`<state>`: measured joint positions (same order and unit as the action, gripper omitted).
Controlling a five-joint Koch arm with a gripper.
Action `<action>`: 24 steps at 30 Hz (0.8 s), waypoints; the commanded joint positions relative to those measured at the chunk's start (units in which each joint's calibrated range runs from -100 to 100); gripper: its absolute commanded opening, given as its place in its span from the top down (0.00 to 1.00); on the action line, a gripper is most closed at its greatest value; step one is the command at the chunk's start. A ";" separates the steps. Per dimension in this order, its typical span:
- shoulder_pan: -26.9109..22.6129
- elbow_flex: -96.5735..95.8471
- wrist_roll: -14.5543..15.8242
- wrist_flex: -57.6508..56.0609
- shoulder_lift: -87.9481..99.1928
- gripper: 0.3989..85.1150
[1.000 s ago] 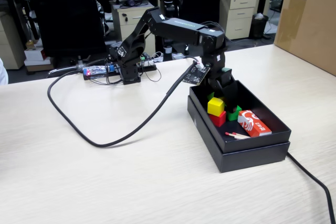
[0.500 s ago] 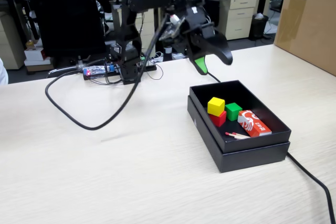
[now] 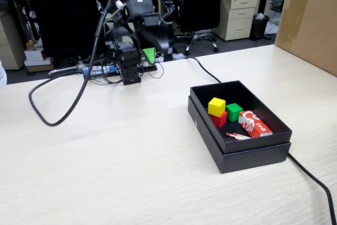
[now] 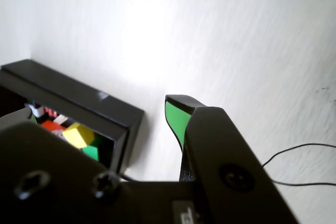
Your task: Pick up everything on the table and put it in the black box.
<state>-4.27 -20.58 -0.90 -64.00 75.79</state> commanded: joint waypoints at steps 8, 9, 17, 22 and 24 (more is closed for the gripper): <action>2.15 -19.13 1.86 8.32 20.65 0.39; 2.34 -20.94 2.00 8.49 22.14 0.39; 5.47 -37.17 2.00 19.20 24.21 0.39; 5.47 -49.86 1.56 29.05 24.21 0.36; 5.42 -54.03 1.27 32.51 24.21 0.36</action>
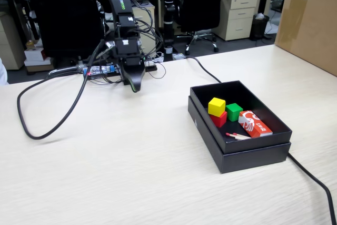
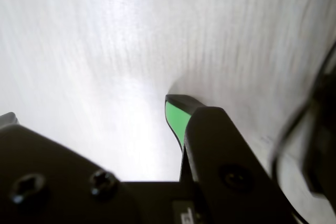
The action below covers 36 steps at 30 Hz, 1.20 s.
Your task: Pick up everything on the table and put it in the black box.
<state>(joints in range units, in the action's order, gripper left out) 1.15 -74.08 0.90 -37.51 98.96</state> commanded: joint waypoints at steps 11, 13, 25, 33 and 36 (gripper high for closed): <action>0.05 -18.13 -3.91 23.30 1.04 0.37; 0.05 -18.22 -4.49 23.48 1.04 0.37; 0.05 -17.95 -5.13 23.82 1.04 0.41; 0.05 -17.95 -5.13 23.82 1.04 0.41; 0.05 -17.95 -5.13 23.82 1.04 0.41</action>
